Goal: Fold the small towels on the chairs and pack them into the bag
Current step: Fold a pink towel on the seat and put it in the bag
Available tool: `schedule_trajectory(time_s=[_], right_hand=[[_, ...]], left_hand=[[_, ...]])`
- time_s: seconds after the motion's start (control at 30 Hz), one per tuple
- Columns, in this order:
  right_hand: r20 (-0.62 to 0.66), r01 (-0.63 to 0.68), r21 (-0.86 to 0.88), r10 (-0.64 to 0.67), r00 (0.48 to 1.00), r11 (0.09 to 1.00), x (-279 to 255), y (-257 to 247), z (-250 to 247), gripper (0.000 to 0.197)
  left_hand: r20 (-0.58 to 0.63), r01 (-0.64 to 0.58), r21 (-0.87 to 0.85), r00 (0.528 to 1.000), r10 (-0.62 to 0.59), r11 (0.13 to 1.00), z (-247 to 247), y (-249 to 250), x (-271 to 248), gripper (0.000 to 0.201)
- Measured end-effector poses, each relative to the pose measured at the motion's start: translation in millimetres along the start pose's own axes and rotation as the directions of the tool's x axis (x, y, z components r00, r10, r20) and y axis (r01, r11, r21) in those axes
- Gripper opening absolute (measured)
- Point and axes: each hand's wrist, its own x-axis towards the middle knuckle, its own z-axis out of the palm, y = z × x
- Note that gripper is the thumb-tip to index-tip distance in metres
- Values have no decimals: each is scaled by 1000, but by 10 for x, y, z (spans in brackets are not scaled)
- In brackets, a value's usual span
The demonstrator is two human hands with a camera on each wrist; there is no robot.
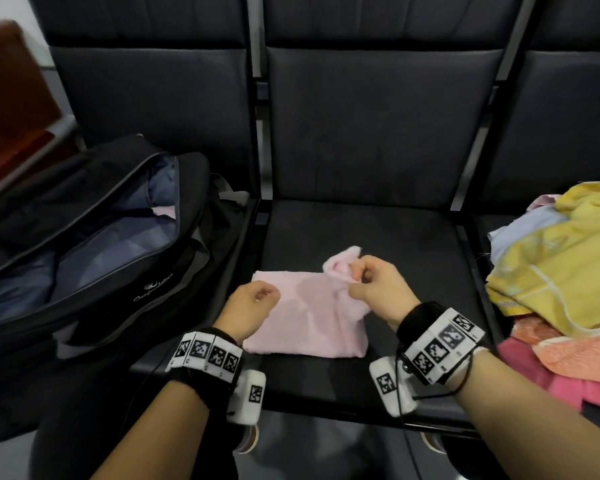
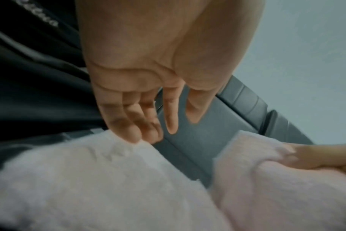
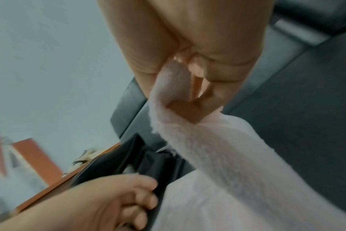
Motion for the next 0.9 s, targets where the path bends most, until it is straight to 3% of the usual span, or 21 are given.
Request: schedule_trajectory(time_s=[0.07,0.17,0.27,0.33,0.57,0.77,0.83,0.9], right_hand=[[148,41,24,-44,988,999,11,-116,346,27],[322,-60,118,19,947,991,11,-131,711,14],[324,-73,-10,72,943,997,42,-8,739,16],[304,-58,-104,87,949,993,71,86,656,16],[352,127,-346,3,936,930,42,284,501,20],[509,286,-584,68,858,759,-44,358,631,37],[542,341,-646,96,835,683,-56,391,672,44],[551,383,-682,93,829,623,-78,430,710,46]], left_hand=[[112,159,-279,985,-132,947,-27,88,-43,29],[196,324,-405,944,-265,855,-76,47,-77,42],[163,286,-348,956,-243,893,-60,-48,-96,27],[128,224,-341,973,-191,913,-24,-88,-81,41],[-66,-14,-187,998,2,982,-185,-139,2,44],[-162,113,221,984,-77,969,-184,-281,-14,40],[-201,78,309,980,-15,948,-166,-256,-39,39],[-164,-36,383,981,106,923,-117,-184,-73,35]])
